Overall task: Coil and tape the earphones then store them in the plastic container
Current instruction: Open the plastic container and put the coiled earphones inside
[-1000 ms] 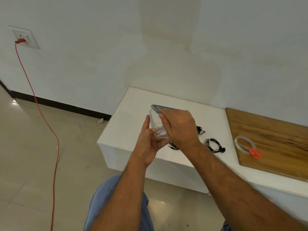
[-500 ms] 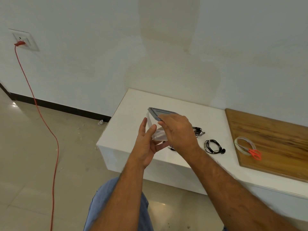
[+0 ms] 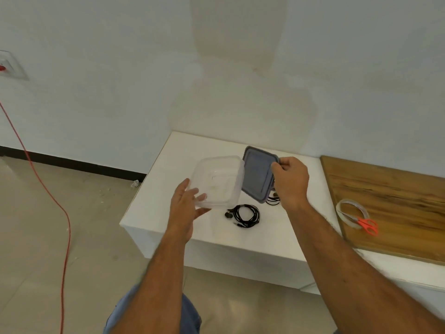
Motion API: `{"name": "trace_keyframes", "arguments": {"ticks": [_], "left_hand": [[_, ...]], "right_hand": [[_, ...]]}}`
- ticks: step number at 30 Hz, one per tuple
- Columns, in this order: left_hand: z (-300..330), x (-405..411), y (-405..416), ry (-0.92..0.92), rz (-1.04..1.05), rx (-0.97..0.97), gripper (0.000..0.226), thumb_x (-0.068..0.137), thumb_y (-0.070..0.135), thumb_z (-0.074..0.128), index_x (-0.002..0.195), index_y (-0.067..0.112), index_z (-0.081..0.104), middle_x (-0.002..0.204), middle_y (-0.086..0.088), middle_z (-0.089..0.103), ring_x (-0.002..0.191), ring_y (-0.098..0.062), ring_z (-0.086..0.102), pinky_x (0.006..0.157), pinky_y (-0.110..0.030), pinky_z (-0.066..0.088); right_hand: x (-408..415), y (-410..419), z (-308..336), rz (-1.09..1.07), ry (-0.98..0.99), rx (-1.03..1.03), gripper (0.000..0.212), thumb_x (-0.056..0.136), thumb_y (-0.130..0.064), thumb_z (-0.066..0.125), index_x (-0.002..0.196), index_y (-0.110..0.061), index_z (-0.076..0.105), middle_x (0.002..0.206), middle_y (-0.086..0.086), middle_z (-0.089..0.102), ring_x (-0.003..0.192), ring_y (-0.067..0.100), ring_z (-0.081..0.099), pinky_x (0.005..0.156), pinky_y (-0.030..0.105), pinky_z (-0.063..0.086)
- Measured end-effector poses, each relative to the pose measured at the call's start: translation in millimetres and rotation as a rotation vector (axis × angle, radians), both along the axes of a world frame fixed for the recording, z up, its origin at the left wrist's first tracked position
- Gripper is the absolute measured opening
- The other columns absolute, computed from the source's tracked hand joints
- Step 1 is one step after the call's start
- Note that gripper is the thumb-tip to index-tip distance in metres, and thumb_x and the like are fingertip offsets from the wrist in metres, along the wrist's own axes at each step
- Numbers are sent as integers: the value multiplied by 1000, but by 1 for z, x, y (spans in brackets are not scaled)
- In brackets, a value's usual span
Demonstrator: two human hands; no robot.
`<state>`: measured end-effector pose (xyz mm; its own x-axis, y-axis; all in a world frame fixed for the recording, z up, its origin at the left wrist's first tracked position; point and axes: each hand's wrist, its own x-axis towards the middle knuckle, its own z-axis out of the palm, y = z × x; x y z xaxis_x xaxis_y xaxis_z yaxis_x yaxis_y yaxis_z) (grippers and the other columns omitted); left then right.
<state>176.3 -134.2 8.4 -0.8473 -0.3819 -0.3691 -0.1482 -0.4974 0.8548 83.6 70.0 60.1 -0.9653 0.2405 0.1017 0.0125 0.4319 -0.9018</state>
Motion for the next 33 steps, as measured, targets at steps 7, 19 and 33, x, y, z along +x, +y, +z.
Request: {"name": "trace_keyframes", "arguments": {"ticks": [7, 19, 33], "left_hand": [[-27, -31, -3, -75, 120, -337, 40, 98, 7, 38, 135, 15, 48, 119, -5, 55, 107, -22, 60, 75, -38, 58], [-54, -43, 9, -258, 179, -612, 35, 95, 36, 51, 123, 14, 55, 116, -9, 58, 99, -25, 62, 86, -47, 56], [-50, -33, 8, -383, 65, -750, 30, 96, 36, 56, 100, 7, 60, 95, -7, 63, 91, -27, 63, 73, -34, 52]], "right_hand": [[-40, 20, -27, -236, -275, -656, 6, 95, -5, 58, 99, -9, 60, 104, 14, 68, 92, 28, 70, 67, 36, 60], [-93, 1, -61, -217, -371, -621, 8, 92, 1, 62, 96, 0, 56, 103, 21, 65, 84, 29, 70, 64, 33, 60], [-69, 14, -57, 15, -475, -138, 25, 91, -13, 66, 104, 9, 64, 92, 23, 69, 75, 30, 71, 83, 49, 59]]}}
